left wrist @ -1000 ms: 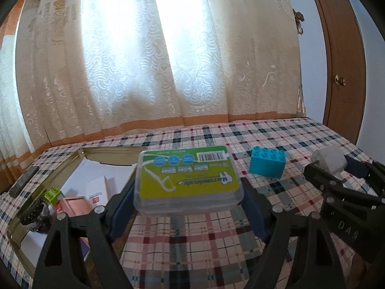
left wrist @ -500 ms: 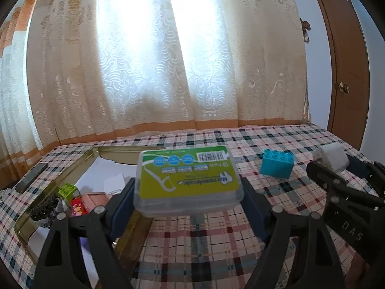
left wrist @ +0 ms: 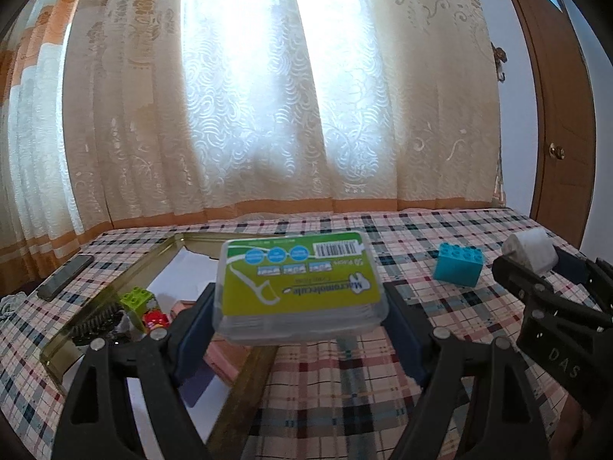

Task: Organize rigid objects
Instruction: 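Carry the clear container and white charger toward the gold tray with both grippers, then lower the container into the tray and open the left gripper while the right gripper releases the charger, then grasp the brown wooden bar with the left gripper while the right gripper grasps the blue brick, then carry the brown bar and blue brick toward the gold tray with both grippers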

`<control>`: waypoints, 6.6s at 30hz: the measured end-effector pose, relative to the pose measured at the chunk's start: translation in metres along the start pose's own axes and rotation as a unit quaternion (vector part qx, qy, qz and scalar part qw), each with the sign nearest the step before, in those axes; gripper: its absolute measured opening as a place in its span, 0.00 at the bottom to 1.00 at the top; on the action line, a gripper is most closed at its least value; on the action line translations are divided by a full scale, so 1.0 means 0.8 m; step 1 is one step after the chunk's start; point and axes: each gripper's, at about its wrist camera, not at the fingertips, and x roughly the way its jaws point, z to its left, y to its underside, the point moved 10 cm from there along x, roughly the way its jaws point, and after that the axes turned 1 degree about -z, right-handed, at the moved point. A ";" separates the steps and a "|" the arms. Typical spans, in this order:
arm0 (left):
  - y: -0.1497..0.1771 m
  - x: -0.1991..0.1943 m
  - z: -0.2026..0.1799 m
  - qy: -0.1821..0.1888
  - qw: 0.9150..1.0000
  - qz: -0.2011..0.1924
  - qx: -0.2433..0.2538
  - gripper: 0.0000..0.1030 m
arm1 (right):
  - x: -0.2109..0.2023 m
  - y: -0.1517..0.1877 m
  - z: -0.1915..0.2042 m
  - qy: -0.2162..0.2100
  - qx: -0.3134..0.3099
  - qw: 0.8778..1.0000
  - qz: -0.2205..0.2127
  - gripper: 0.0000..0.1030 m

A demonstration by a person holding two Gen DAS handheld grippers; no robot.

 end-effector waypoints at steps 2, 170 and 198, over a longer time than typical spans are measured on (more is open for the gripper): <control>0.000 -0.001 0.004 -0.002 1.000 -0.002 -0.001 0.79 | 0.000 0.000 0.003 -0.002 -0.001 1.000 0.000 0.63; 0.029 0.194 -0.082 0.072 0.972 0.213 0.067 0.14 | 0.175 0.011 -0.067 0.021 0.045 0.984 0.171 0.94; 0.006 0.163 -0.080 0.054 0.985 0.142 0.083 0.13 | 0.180 0.019 -0.068 0.029 0.050 0.982 0.178 0.68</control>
